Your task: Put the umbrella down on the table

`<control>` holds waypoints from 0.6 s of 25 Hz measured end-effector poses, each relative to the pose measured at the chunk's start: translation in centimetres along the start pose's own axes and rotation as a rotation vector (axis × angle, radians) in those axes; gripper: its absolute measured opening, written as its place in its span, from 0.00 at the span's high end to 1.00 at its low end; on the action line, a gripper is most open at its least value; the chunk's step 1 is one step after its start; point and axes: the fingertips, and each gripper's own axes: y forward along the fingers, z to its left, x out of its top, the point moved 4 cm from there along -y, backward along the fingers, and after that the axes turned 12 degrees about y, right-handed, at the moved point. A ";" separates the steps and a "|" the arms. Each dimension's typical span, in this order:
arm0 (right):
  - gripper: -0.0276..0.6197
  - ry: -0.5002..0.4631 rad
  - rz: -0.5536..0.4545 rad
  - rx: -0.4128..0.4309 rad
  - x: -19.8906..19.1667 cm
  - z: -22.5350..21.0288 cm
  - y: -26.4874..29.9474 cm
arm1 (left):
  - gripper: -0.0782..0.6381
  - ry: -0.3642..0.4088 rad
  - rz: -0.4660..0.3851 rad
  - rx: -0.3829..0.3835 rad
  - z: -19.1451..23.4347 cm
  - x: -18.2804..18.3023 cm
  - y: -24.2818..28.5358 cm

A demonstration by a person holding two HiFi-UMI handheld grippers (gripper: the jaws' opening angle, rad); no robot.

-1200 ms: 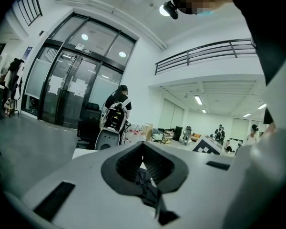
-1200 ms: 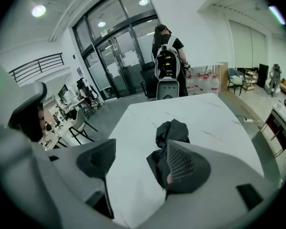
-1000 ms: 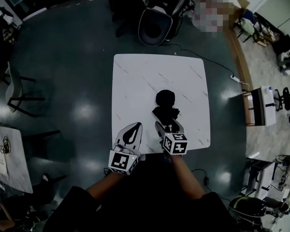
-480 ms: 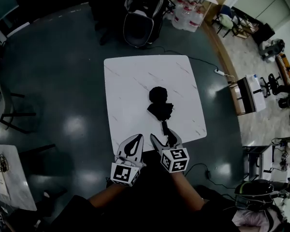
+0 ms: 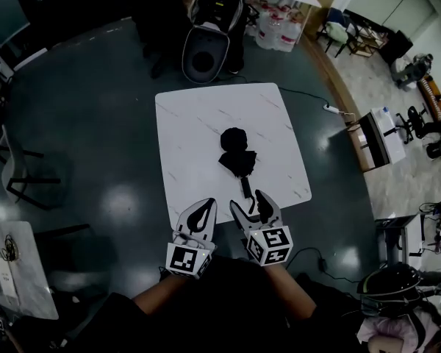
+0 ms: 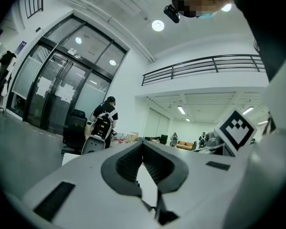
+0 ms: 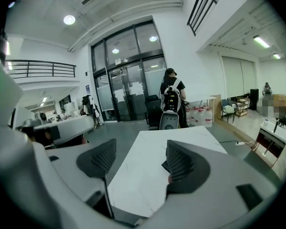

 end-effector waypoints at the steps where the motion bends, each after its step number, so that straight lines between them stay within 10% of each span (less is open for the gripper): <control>1: 0.42 -0.007 -0.022 0.004 0.2 0.1 -1.0 | 0.88 0.004 -0.002 0.000 -0.7 0.3 -0.3; 15: 0.51 -0.004 -0.117 0.120 -3.8 -0.4 -16.3 | 0.88 0.099 -0.051 0.035 -15.8 2.7 -7.0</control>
